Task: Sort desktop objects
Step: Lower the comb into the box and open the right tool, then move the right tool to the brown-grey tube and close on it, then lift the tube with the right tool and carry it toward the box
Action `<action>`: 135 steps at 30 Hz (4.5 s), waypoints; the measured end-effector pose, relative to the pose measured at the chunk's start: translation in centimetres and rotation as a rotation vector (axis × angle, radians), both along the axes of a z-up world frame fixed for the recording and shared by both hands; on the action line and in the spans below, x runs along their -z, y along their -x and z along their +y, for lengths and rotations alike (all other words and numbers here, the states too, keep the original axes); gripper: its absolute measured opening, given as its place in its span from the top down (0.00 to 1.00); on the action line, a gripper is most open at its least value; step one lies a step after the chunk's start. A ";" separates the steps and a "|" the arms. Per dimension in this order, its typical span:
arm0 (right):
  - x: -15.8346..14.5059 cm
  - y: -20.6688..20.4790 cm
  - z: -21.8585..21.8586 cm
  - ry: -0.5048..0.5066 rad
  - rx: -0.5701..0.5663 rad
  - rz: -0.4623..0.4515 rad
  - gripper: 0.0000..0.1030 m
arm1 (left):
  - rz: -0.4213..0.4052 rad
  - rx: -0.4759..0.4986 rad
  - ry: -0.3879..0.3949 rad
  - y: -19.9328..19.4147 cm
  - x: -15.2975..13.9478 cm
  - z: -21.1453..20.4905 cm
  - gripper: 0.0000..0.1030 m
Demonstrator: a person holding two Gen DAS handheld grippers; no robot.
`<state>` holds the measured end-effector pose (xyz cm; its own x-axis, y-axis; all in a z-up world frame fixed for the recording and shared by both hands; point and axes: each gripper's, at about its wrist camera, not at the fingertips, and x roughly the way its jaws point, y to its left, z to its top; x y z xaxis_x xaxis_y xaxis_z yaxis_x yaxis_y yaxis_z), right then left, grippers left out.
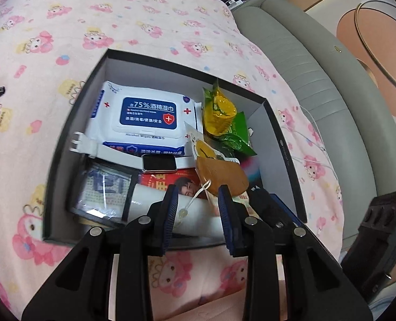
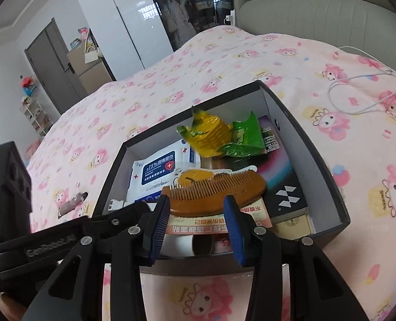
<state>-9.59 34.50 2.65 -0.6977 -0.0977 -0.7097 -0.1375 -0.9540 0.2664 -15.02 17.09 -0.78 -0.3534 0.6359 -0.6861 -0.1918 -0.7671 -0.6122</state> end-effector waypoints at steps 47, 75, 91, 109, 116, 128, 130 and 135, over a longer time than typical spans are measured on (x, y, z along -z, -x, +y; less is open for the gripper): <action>-0.1 2.5 -26.4 -0.149 -0.444 0.035 0.63 | 0.039 -0.216 0.247 -1.5 -2.0 -24.6 0.68; 13.8 22.9 -29.7 0.205 -0.225 -0.337 0.63 | -0.251 -0.661 -0.005 11.4 11.8 -38.4 0.68; 12.5 19.6 -30.8 0.181 -0.367 -0.347 0.56 | -0.353 -0.588 -0.061 8.9 12.7 -37.5 0.66; 9.1 2.4 -21.7 0.136 -0.310 -0.405 0.56 | -0.339 -0.328 0.068 -5.8 9.3 -26.5 0.60; 10.6 0.3 -17.2 0.140 -0.282 -0.416 0.56 | -0.315 -0.194 0.164 -6.2 10.0 -21.1 0.60; 11.8 -1.8 -13.8 0.153 -0.235 -0.386 0.56 | -0.333 -0.282 0.185 -6.6 10.8 -22.0 0.60; 12.4 -1.8 -13.6 0.167 -0.223 -0.400 0.56 | -0.330 -0.268 0.193 -6.4 11.1 -21.4 0.59; 13.5 -0.8 -13.7 0.317 -0.242 -0.364 0.56 | -0.299 -0.227 0.224 -6.5 10.7 -20.5 0.54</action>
